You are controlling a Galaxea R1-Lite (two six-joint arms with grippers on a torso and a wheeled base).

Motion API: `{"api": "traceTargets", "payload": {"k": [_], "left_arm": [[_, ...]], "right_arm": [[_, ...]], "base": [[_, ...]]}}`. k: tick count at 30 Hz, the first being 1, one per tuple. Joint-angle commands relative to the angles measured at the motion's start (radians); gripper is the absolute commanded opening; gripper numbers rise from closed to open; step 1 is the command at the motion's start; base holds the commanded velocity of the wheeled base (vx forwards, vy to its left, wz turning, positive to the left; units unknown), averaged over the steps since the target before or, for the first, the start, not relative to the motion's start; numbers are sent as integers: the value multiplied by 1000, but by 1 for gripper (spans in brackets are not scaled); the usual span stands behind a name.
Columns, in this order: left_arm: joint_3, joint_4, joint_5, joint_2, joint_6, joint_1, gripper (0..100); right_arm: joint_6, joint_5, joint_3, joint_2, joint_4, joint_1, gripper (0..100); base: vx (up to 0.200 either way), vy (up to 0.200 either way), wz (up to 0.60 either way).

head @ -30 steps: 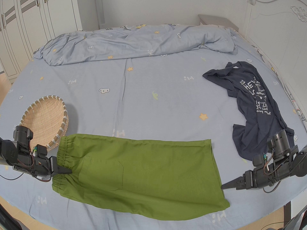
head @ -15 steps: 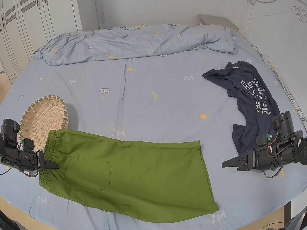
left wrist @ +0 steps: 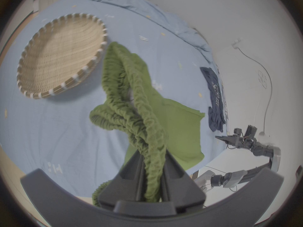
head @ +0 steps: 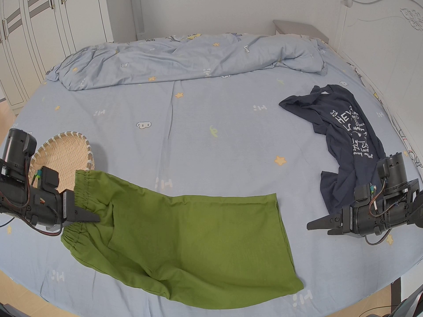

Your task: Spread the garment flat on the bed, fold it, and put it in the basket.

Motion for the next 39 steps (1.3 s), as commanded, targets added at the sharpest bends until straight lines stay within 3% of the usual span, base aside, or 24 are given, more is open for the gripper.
{"api": "traceTargets", "payload": {"k": [1, 2, 3, 6, 10, 13, 21, 31, 32, 39], "left_arm": [[-157, 31, 213, -55, -191, -425, 0], [-157, 31, 213, -55, -191, -425, 0], [-202, 31, 267, -11, -230, -514, 0], [-257, 28, 307, 45, -240, -583, 0], [-297, 26, 310, 88, -242, -616, 0], [-341, 22, 322, 166, -246, -728, 0], [-369, -6, 410, 290, -296, -816, 0], [-370, -104, 431, 362, -365, -876, 0], [-369, -135, 450, 384, -378, -885, 100], [-367, -256, 468, 448, -447, -925, 100]], "right_arm": [[0, 1, 8, -6, 0, -5, 100], [0, 1, 8, -6, 0, -5, 100], [0, 1, 8, -6, 0, -7, 100], [0, -1, 10, -6, 0, -10, 100], [0, -1, 11, -6, 0, -11, 100], [0, -1, 11, -4, 0, -13, 100], [-1, -1, 11, -3, 0, -13, 100], [-1, -2, 19, -4, -2, -13, 100], [-1, -2, 20, -4, -3, -13, 100], [-3, -2, 22, -4, -3, -13, 100]], "base": [[0, 0, 0], [0, 0, 0], [0, 0, 0], [0, 0, 0], [0, 0, 0], [0, 0, 0], [0, 0, 0], [0, 0, 0], [0, 0, 0], [0, 0, 0]]}}
